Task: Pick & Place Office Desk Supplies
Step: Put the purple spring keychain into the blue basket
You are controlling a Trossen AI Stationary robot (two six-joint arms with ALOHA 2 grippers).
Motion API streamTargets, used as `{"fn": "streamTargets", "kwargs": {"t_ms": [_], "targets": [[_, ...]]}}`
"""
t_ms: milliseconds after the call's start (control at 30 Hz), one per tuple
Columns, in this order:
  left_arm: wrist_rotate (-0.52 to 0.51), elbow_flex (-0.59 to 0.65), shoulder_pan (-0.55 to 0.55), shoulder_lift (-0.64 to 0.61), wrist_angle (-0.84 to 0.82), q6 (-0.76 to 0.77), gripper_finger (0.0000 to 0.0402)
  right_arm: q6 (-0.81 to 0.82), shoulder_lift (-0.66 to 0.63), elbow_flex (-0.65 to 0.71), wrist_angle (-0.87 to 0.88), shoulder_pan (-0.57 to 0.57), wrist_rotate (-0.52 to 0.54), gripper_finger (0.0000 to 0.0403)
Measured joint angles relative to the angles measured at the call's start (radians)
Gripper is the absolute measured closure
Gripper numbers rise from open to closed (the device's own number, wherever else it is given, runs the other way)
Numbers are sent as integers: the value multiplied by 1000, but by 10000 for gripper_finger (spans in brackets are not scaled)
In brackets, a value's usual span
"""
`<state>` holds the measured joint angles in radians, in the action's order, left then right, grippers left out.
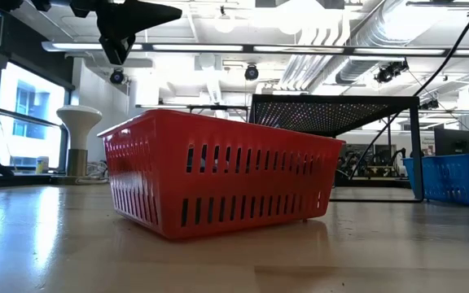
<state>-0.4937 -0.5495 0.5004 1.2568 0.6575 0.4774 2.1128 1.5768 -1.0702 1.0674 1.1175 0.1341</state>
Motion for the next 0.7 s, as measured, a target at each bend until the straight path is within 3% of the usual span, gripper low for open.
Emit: {"fn": "streamTargets", "kwargs": {"t_ms": [100,233,300,367,467,533,600,700], "targets": [[0,0,0,0,0,0,197,16,-15,0,45,0,49,176],[0,0,-8,0,0,0,197,15,-61,0,94,0,227,175],[0,0,-16,0,0,0,197,0,-94,0,123,0,369,175],[-2,0,-27,0,0,0,197,-46,-114,0,161,0,588,175],[-2,0,-54,0,2,-33,197,-210,-122,0,174,3,955,175],[-2,0,-70,0,2,-84,197,-361,-122,0,153,-2,1120,175],[-2,0,-84,0,2,-127,197,-509,-122,0,110,-22,1214,175],[-2,0,-101,0,2,-172,197,-761,-122,-1,72,-66,1260,175]]}}
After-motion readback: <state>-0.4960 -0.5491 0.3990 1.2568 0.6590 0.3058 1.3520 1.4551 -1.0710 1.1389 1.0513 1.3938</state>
